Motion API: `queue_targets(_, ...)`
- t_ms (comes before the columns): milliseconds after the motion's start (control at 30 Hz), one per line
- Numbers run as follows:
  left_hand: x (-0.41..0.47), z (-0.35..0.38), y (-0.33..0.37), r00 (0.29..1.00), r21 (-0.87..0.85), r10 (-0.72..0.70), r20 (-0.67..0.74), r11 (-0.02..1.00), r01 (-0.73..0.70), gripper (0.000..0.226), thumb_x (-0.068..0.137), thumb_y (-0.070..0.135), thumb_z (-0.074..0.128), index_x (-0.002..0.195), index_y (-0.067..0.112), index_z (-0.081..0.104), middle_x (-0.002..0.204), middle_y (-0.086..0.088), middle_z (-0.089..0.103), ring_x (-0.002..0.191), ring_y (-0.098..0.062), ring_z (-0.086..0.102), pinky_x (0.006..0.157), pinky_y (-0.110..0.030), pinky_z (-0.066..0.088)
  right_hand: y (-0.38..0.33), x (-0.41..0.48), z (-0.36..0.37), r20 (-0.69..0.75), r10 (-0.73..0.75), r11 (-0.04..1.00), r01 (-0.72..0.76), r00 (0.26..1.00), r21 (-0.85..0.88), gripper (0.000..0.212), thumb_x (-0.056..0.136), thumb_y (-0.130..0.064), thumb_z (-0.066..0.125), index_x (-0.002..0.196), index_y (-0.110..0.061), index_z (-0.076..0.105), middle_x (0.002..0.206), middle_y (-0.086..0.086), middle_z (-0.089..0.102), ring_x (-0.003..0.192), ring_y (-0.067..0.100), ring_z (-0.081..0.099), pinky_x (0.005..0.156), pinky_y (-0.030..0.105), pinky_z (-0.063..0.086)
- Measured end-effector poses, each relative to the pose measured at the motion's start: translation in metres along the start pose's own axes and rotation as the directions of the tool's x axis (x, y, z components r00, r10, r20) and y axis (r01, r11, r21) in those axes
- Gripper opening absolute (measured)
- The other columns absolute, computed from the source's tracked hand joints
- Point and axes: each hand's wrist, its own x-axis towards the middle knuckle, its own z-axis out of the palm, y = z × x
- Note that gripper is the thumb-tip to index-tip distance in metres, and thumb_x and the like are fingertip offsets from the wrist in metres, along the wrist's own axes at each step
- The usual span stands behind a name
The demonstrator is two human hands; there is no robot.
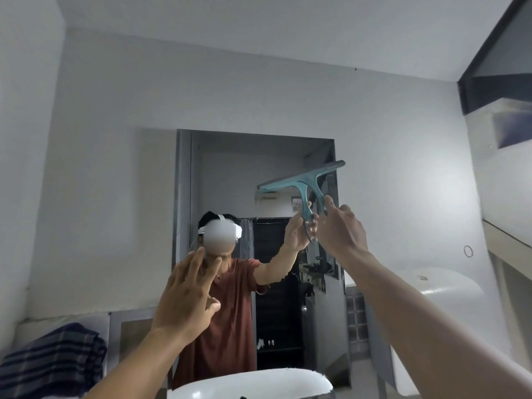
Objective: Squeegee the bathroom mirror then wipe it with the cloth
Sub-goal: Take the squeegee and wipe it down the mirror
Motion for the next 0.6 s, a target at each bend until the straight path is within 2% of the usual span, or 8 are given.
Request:
queue_targets(67, 0.001, -0.001, 0.0, 1.0, 0.001, 0.009, -0.005, 1.0, -0.009, 0.111, 0.059, 0.039, 0.093, 0.153, 0.024, 0.036, 0.157, -0.018, 0.036, 0.142, -0.041, 0.038, 0.11, -0.052, 0.04, -0.003, -0.004, 0.003, 0.037, -0.006, 1.0, 0.007, 0.999, -0.011, 0.062, 0.096, -0.012, 0.047, 0.155, -0.019, 0.028, 0.114, 0.013, 0.056, 0.087, 0.032, 0.066, 0.074, 0.047, 0.061)
queue_targets(167, -0.001, -0.003, -0.001, 1.0, -0.007, 0.023, -0.01, 1.0, -0.023, 0.11, 0.06, 0.038, 0.093, 0.153, 0.024, 0.035, 0.156, -0.019, 0.036, 0.141, -0.042, 0.039, 0.109, -0.053, 0.042, -0.003, -0.007, 0.002, 0.072, -0.03, 1.0, 0.029, 0.997, 0.009, 0.061, 0.094, -0.008, 0.051, 0.151, -0.016, 0.031, 0.106, 0.012, 0.06, 0.082, 0.031, 0.066, 0.071, 0.047, 0.061)
queue_targets(367, -0.02, 0.003, -0.002, 0.999, -0.011, 0.032, 0.003, 0.999, -0.032, 0.104, 0.067, 0.039, 0.09, 0.155, 0.02, 0.036, 0.156, -0.019, 0.035, 0.142, -0.04, 0.039, 0.108, -0.054, 0.046, -0.004, -0.013, 0.003, 0.067, -0.024, 0.991, 0.015, 0.997, 0.133, 0.069, 0.095, -0.011, 0.052, 0.156, -0.03, 0.026, 0.111, 0.012, 0.068, 0.084, 0.029, 0.069, 0.071, 0.049, 0.061)
queue_targets(500, -0.032, 0.011, 0.0, 0.997, 0.011, 0.043, 0.063, 0.999, -0.044, 0.105, 0.066, 0.037, 0.091, 0.154, 0.02, 0.037, 0.157, -0.02, 0.034, 0.143, -0.041, 0.038, 0.106, -0.055, 0.048, -0.006, -0.021, 0.007, 0.107, 0.007, 0.987, -0.024, 0.994, 0.157, 0.068, 0.098, -0.018, 0.051, 0.158, -0.031, 0.022, 0.096, 0.009, 0.069, 0.077, 0.031, 0.068, 0.069, 0.051, 0.061)
queue_targets(600, -0.036, 0.015, 0.0, 0.996, 0.023, 0.037, 0.081, 0.999, -0.039, 0.104, 0.065, 0.031, 0.092, 0.154, 0.019, 0.039, 0.159, -0.021, 0.031, 0.145, -0.042, 0.035, 0.108, -0.057, 0.046, -0.008, -0.031, 0.015, 0.115, 0.02, 0.979, -0.042, 0.993, 0.197, 0.067, 0.099, -0.017, 0.051, 0.158, -0.027, 0.022, 0.093, 0.008, 0.07, 0.072, 0.027, 0.067, 0.066, 0.047, 0.06)
